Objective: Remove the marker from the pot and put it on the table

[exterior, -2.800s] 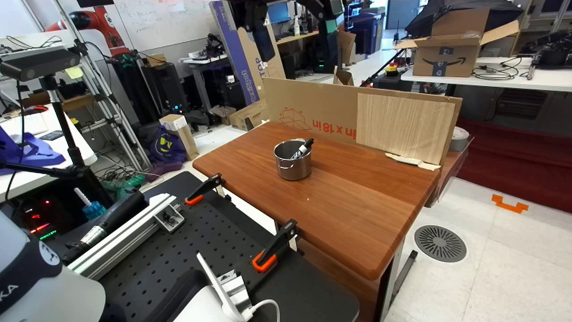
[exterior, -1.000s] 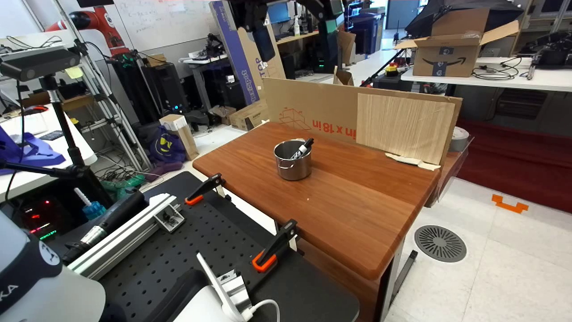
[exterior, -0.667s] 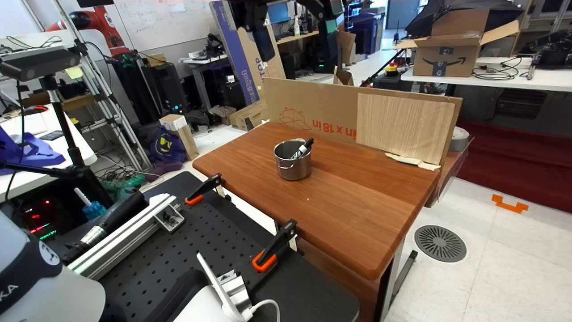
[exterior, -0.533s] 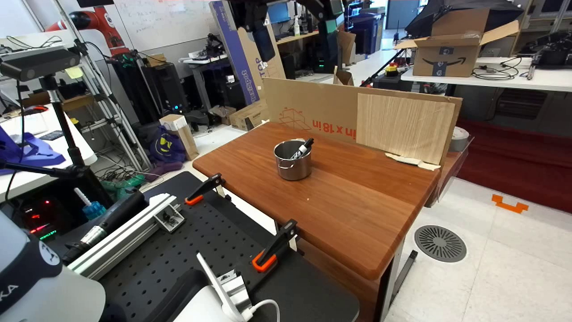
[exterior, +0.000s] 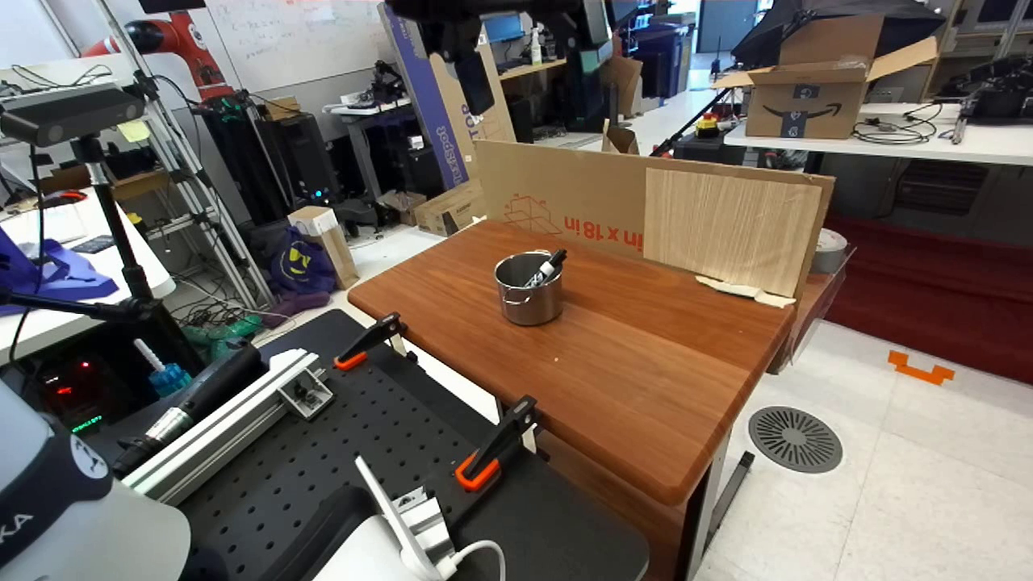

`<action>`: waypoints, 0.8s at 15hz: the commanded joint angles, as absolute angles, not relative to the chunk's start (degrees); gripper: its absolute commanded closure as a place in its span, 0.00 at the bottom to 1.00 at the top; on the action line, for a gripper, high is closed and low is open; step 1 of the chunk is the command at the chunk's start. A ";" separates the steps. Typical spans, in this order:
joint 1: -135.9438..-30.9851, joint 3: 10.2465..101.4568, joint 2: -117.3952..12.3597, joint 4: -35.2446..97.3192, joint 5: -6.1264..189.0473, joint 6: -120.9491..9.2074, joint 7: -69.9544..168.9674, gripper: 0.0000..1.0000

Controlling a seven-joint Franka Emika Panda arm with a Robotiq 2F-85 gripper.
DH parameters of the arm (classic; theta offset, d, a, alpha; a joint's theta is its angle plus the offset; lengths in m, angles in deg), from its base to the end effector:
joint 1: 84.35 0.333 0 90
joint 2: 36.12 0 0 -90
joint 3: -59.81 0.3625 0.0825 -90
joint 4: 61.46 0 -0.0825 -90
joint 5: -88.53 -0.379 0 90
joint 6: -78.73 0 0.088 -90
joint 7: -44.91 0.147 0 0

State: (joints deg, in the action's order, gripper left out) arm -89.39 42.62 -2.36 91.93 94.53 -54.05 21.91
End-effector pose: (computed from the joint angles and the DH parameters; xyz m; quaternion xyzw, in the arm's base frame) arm 0.3311 -0.1399 0.4320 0.9921 0.0533 0.1135 0.0011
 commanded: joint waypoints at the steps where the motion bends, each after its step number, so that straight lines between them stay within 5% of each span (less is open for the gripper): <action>1: -87.69 42.78 -7.08 89.64 88.17 -54.33 24.43 0.00; 12: -85.63 52.98 -31.59 79.10 79.19 -63.19 45.14 0.00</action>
